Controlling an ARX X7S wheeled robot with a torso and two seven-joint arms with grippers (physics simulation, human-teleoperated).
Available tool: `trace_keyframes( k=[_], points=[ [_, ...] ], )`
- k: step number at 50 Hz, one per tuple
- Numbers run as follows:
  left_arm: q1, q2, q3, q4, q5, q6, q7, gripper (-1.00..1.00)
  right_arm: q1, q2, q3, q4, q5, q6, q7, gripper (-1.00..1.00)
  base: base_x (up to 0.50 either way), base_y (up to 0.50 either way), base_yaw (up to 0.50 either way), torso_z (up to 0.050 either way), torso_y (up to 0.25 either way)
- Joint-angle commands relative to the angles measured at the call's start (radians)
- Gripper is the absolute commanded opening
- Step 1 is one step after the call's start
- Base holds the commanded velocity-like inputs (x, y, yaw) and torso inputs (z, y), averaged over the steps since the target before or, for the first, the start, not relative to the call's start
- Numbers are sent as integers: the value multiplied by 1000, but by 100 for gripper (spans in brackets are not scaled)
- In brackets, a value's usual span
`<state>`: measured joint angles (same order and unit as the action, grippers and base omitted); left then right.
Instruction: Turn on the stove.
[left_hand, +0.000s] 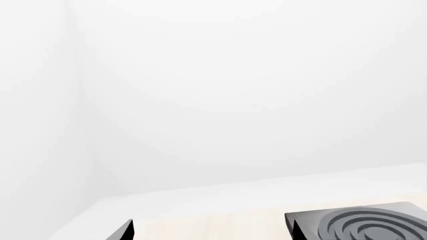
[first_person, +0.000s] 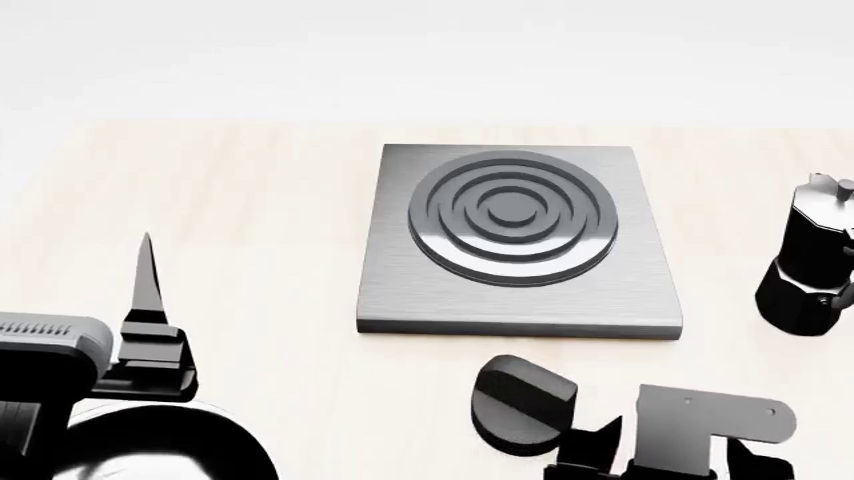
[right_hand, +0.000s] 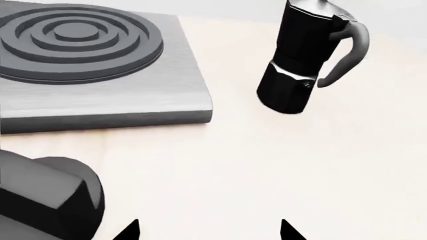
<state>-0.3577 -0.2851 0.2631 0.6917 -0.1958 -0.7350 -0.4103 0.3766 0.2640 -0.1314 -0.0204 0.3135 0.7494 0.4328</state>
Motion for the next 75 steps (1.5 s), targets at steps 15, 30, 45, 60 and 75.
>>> trace_keyframes(
  k=[15, 30, 45, 60, 75],
  points=[
    [-1, -6, 9, -3, -5, 5, -8, 100, -32, 45, -1, -227, -11, 95, 77, 100, 0, 0, 0, 0, 0],
    [-2, -11, 9, -8, -11, 10, -11, 100, -16, 58, -30, -370, -11, 161, 103, 100, 0, 0, 0, 0, 0],
    [-3, -14, 13, -10, -16, 10, -14, 100, 0, 67, -56, -467, -4, 213, 115, 100, 0, 0, 0, 0, 0],
    [-2, -16, 16, -15, -20, 18, -18, 100, 12, 74, -79, -538, 8, 234, 112, 100, 0, 0, 0, 0, 0],
    [-3, -17, 23, -21, -25, 18, -21, 100, 31, 78, -115, -593, 13, 258, 112, 100, 0, 0, 0, 0, 0]
  ],
)
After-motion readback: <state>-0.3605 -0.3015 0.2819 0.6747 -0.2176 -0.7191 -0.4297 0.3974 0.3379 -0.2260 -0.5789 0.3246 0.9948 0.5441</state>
